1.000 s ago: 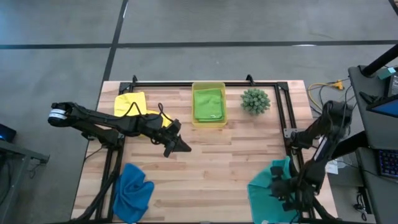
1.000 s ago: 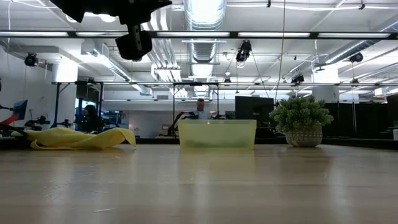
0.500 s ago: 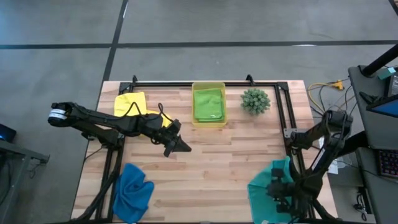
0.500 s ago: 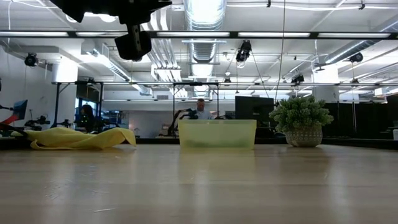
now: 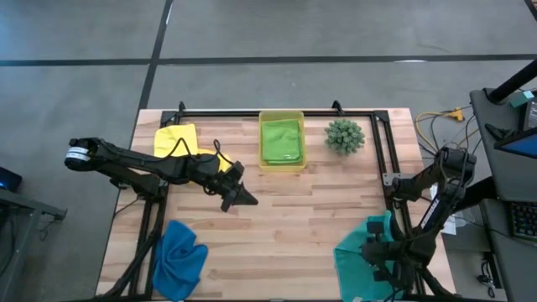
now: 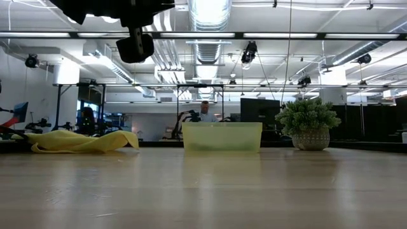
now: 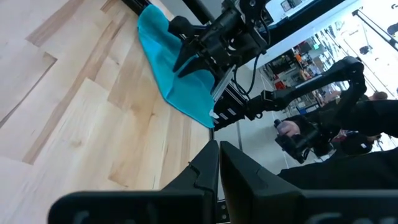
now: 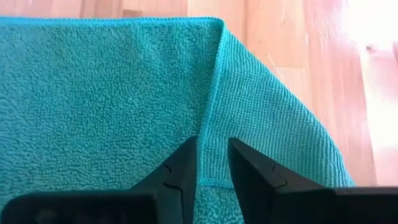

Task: Fold microfiber towels
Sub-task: Fold the light blue microfiber cloth

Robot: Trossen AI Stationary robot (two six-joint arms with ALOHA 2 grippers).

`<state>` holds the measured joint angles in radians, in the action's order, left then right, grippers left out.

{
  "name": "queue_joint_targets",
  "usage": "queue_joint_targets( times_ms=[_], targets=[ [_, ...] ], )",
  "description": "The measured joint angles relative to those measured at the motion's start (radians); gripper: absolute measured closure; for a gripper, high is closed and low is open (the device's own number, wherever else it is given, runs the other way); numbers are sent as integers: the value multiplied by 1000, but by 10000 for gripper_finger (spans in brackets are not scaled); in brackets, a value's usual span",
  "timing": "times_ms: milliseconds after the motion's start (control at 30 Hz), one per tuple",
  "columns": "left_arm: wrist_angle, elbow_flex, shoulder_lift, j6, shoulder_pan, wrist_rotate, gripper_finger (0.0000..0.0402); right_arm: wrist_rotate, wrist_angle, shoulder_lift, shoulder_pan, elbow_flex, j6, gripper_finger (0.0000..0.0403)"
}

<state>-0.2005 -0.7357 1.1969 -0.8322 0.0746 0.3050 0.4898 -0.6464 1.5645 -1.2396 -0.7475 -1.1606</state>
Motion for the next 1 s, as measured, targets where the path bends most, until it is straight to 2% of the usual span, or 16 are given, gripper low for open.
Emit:
queue_joint_targets(
  times_ms=[267, 733, 1000],
  targets=[
    [0, 2, 0, 0, 0, 0, 401, -86, 2, 27, 0, 12, 18, 326],
    [0, 5, 0, 0, 0, 0, 401, -110, 5, 41, 0, 1, 69, 333],
    [0, 4, 0, 0, 0, 0, 401, -149, -55, 13, 1, -16, 74, 390]
  ],
)
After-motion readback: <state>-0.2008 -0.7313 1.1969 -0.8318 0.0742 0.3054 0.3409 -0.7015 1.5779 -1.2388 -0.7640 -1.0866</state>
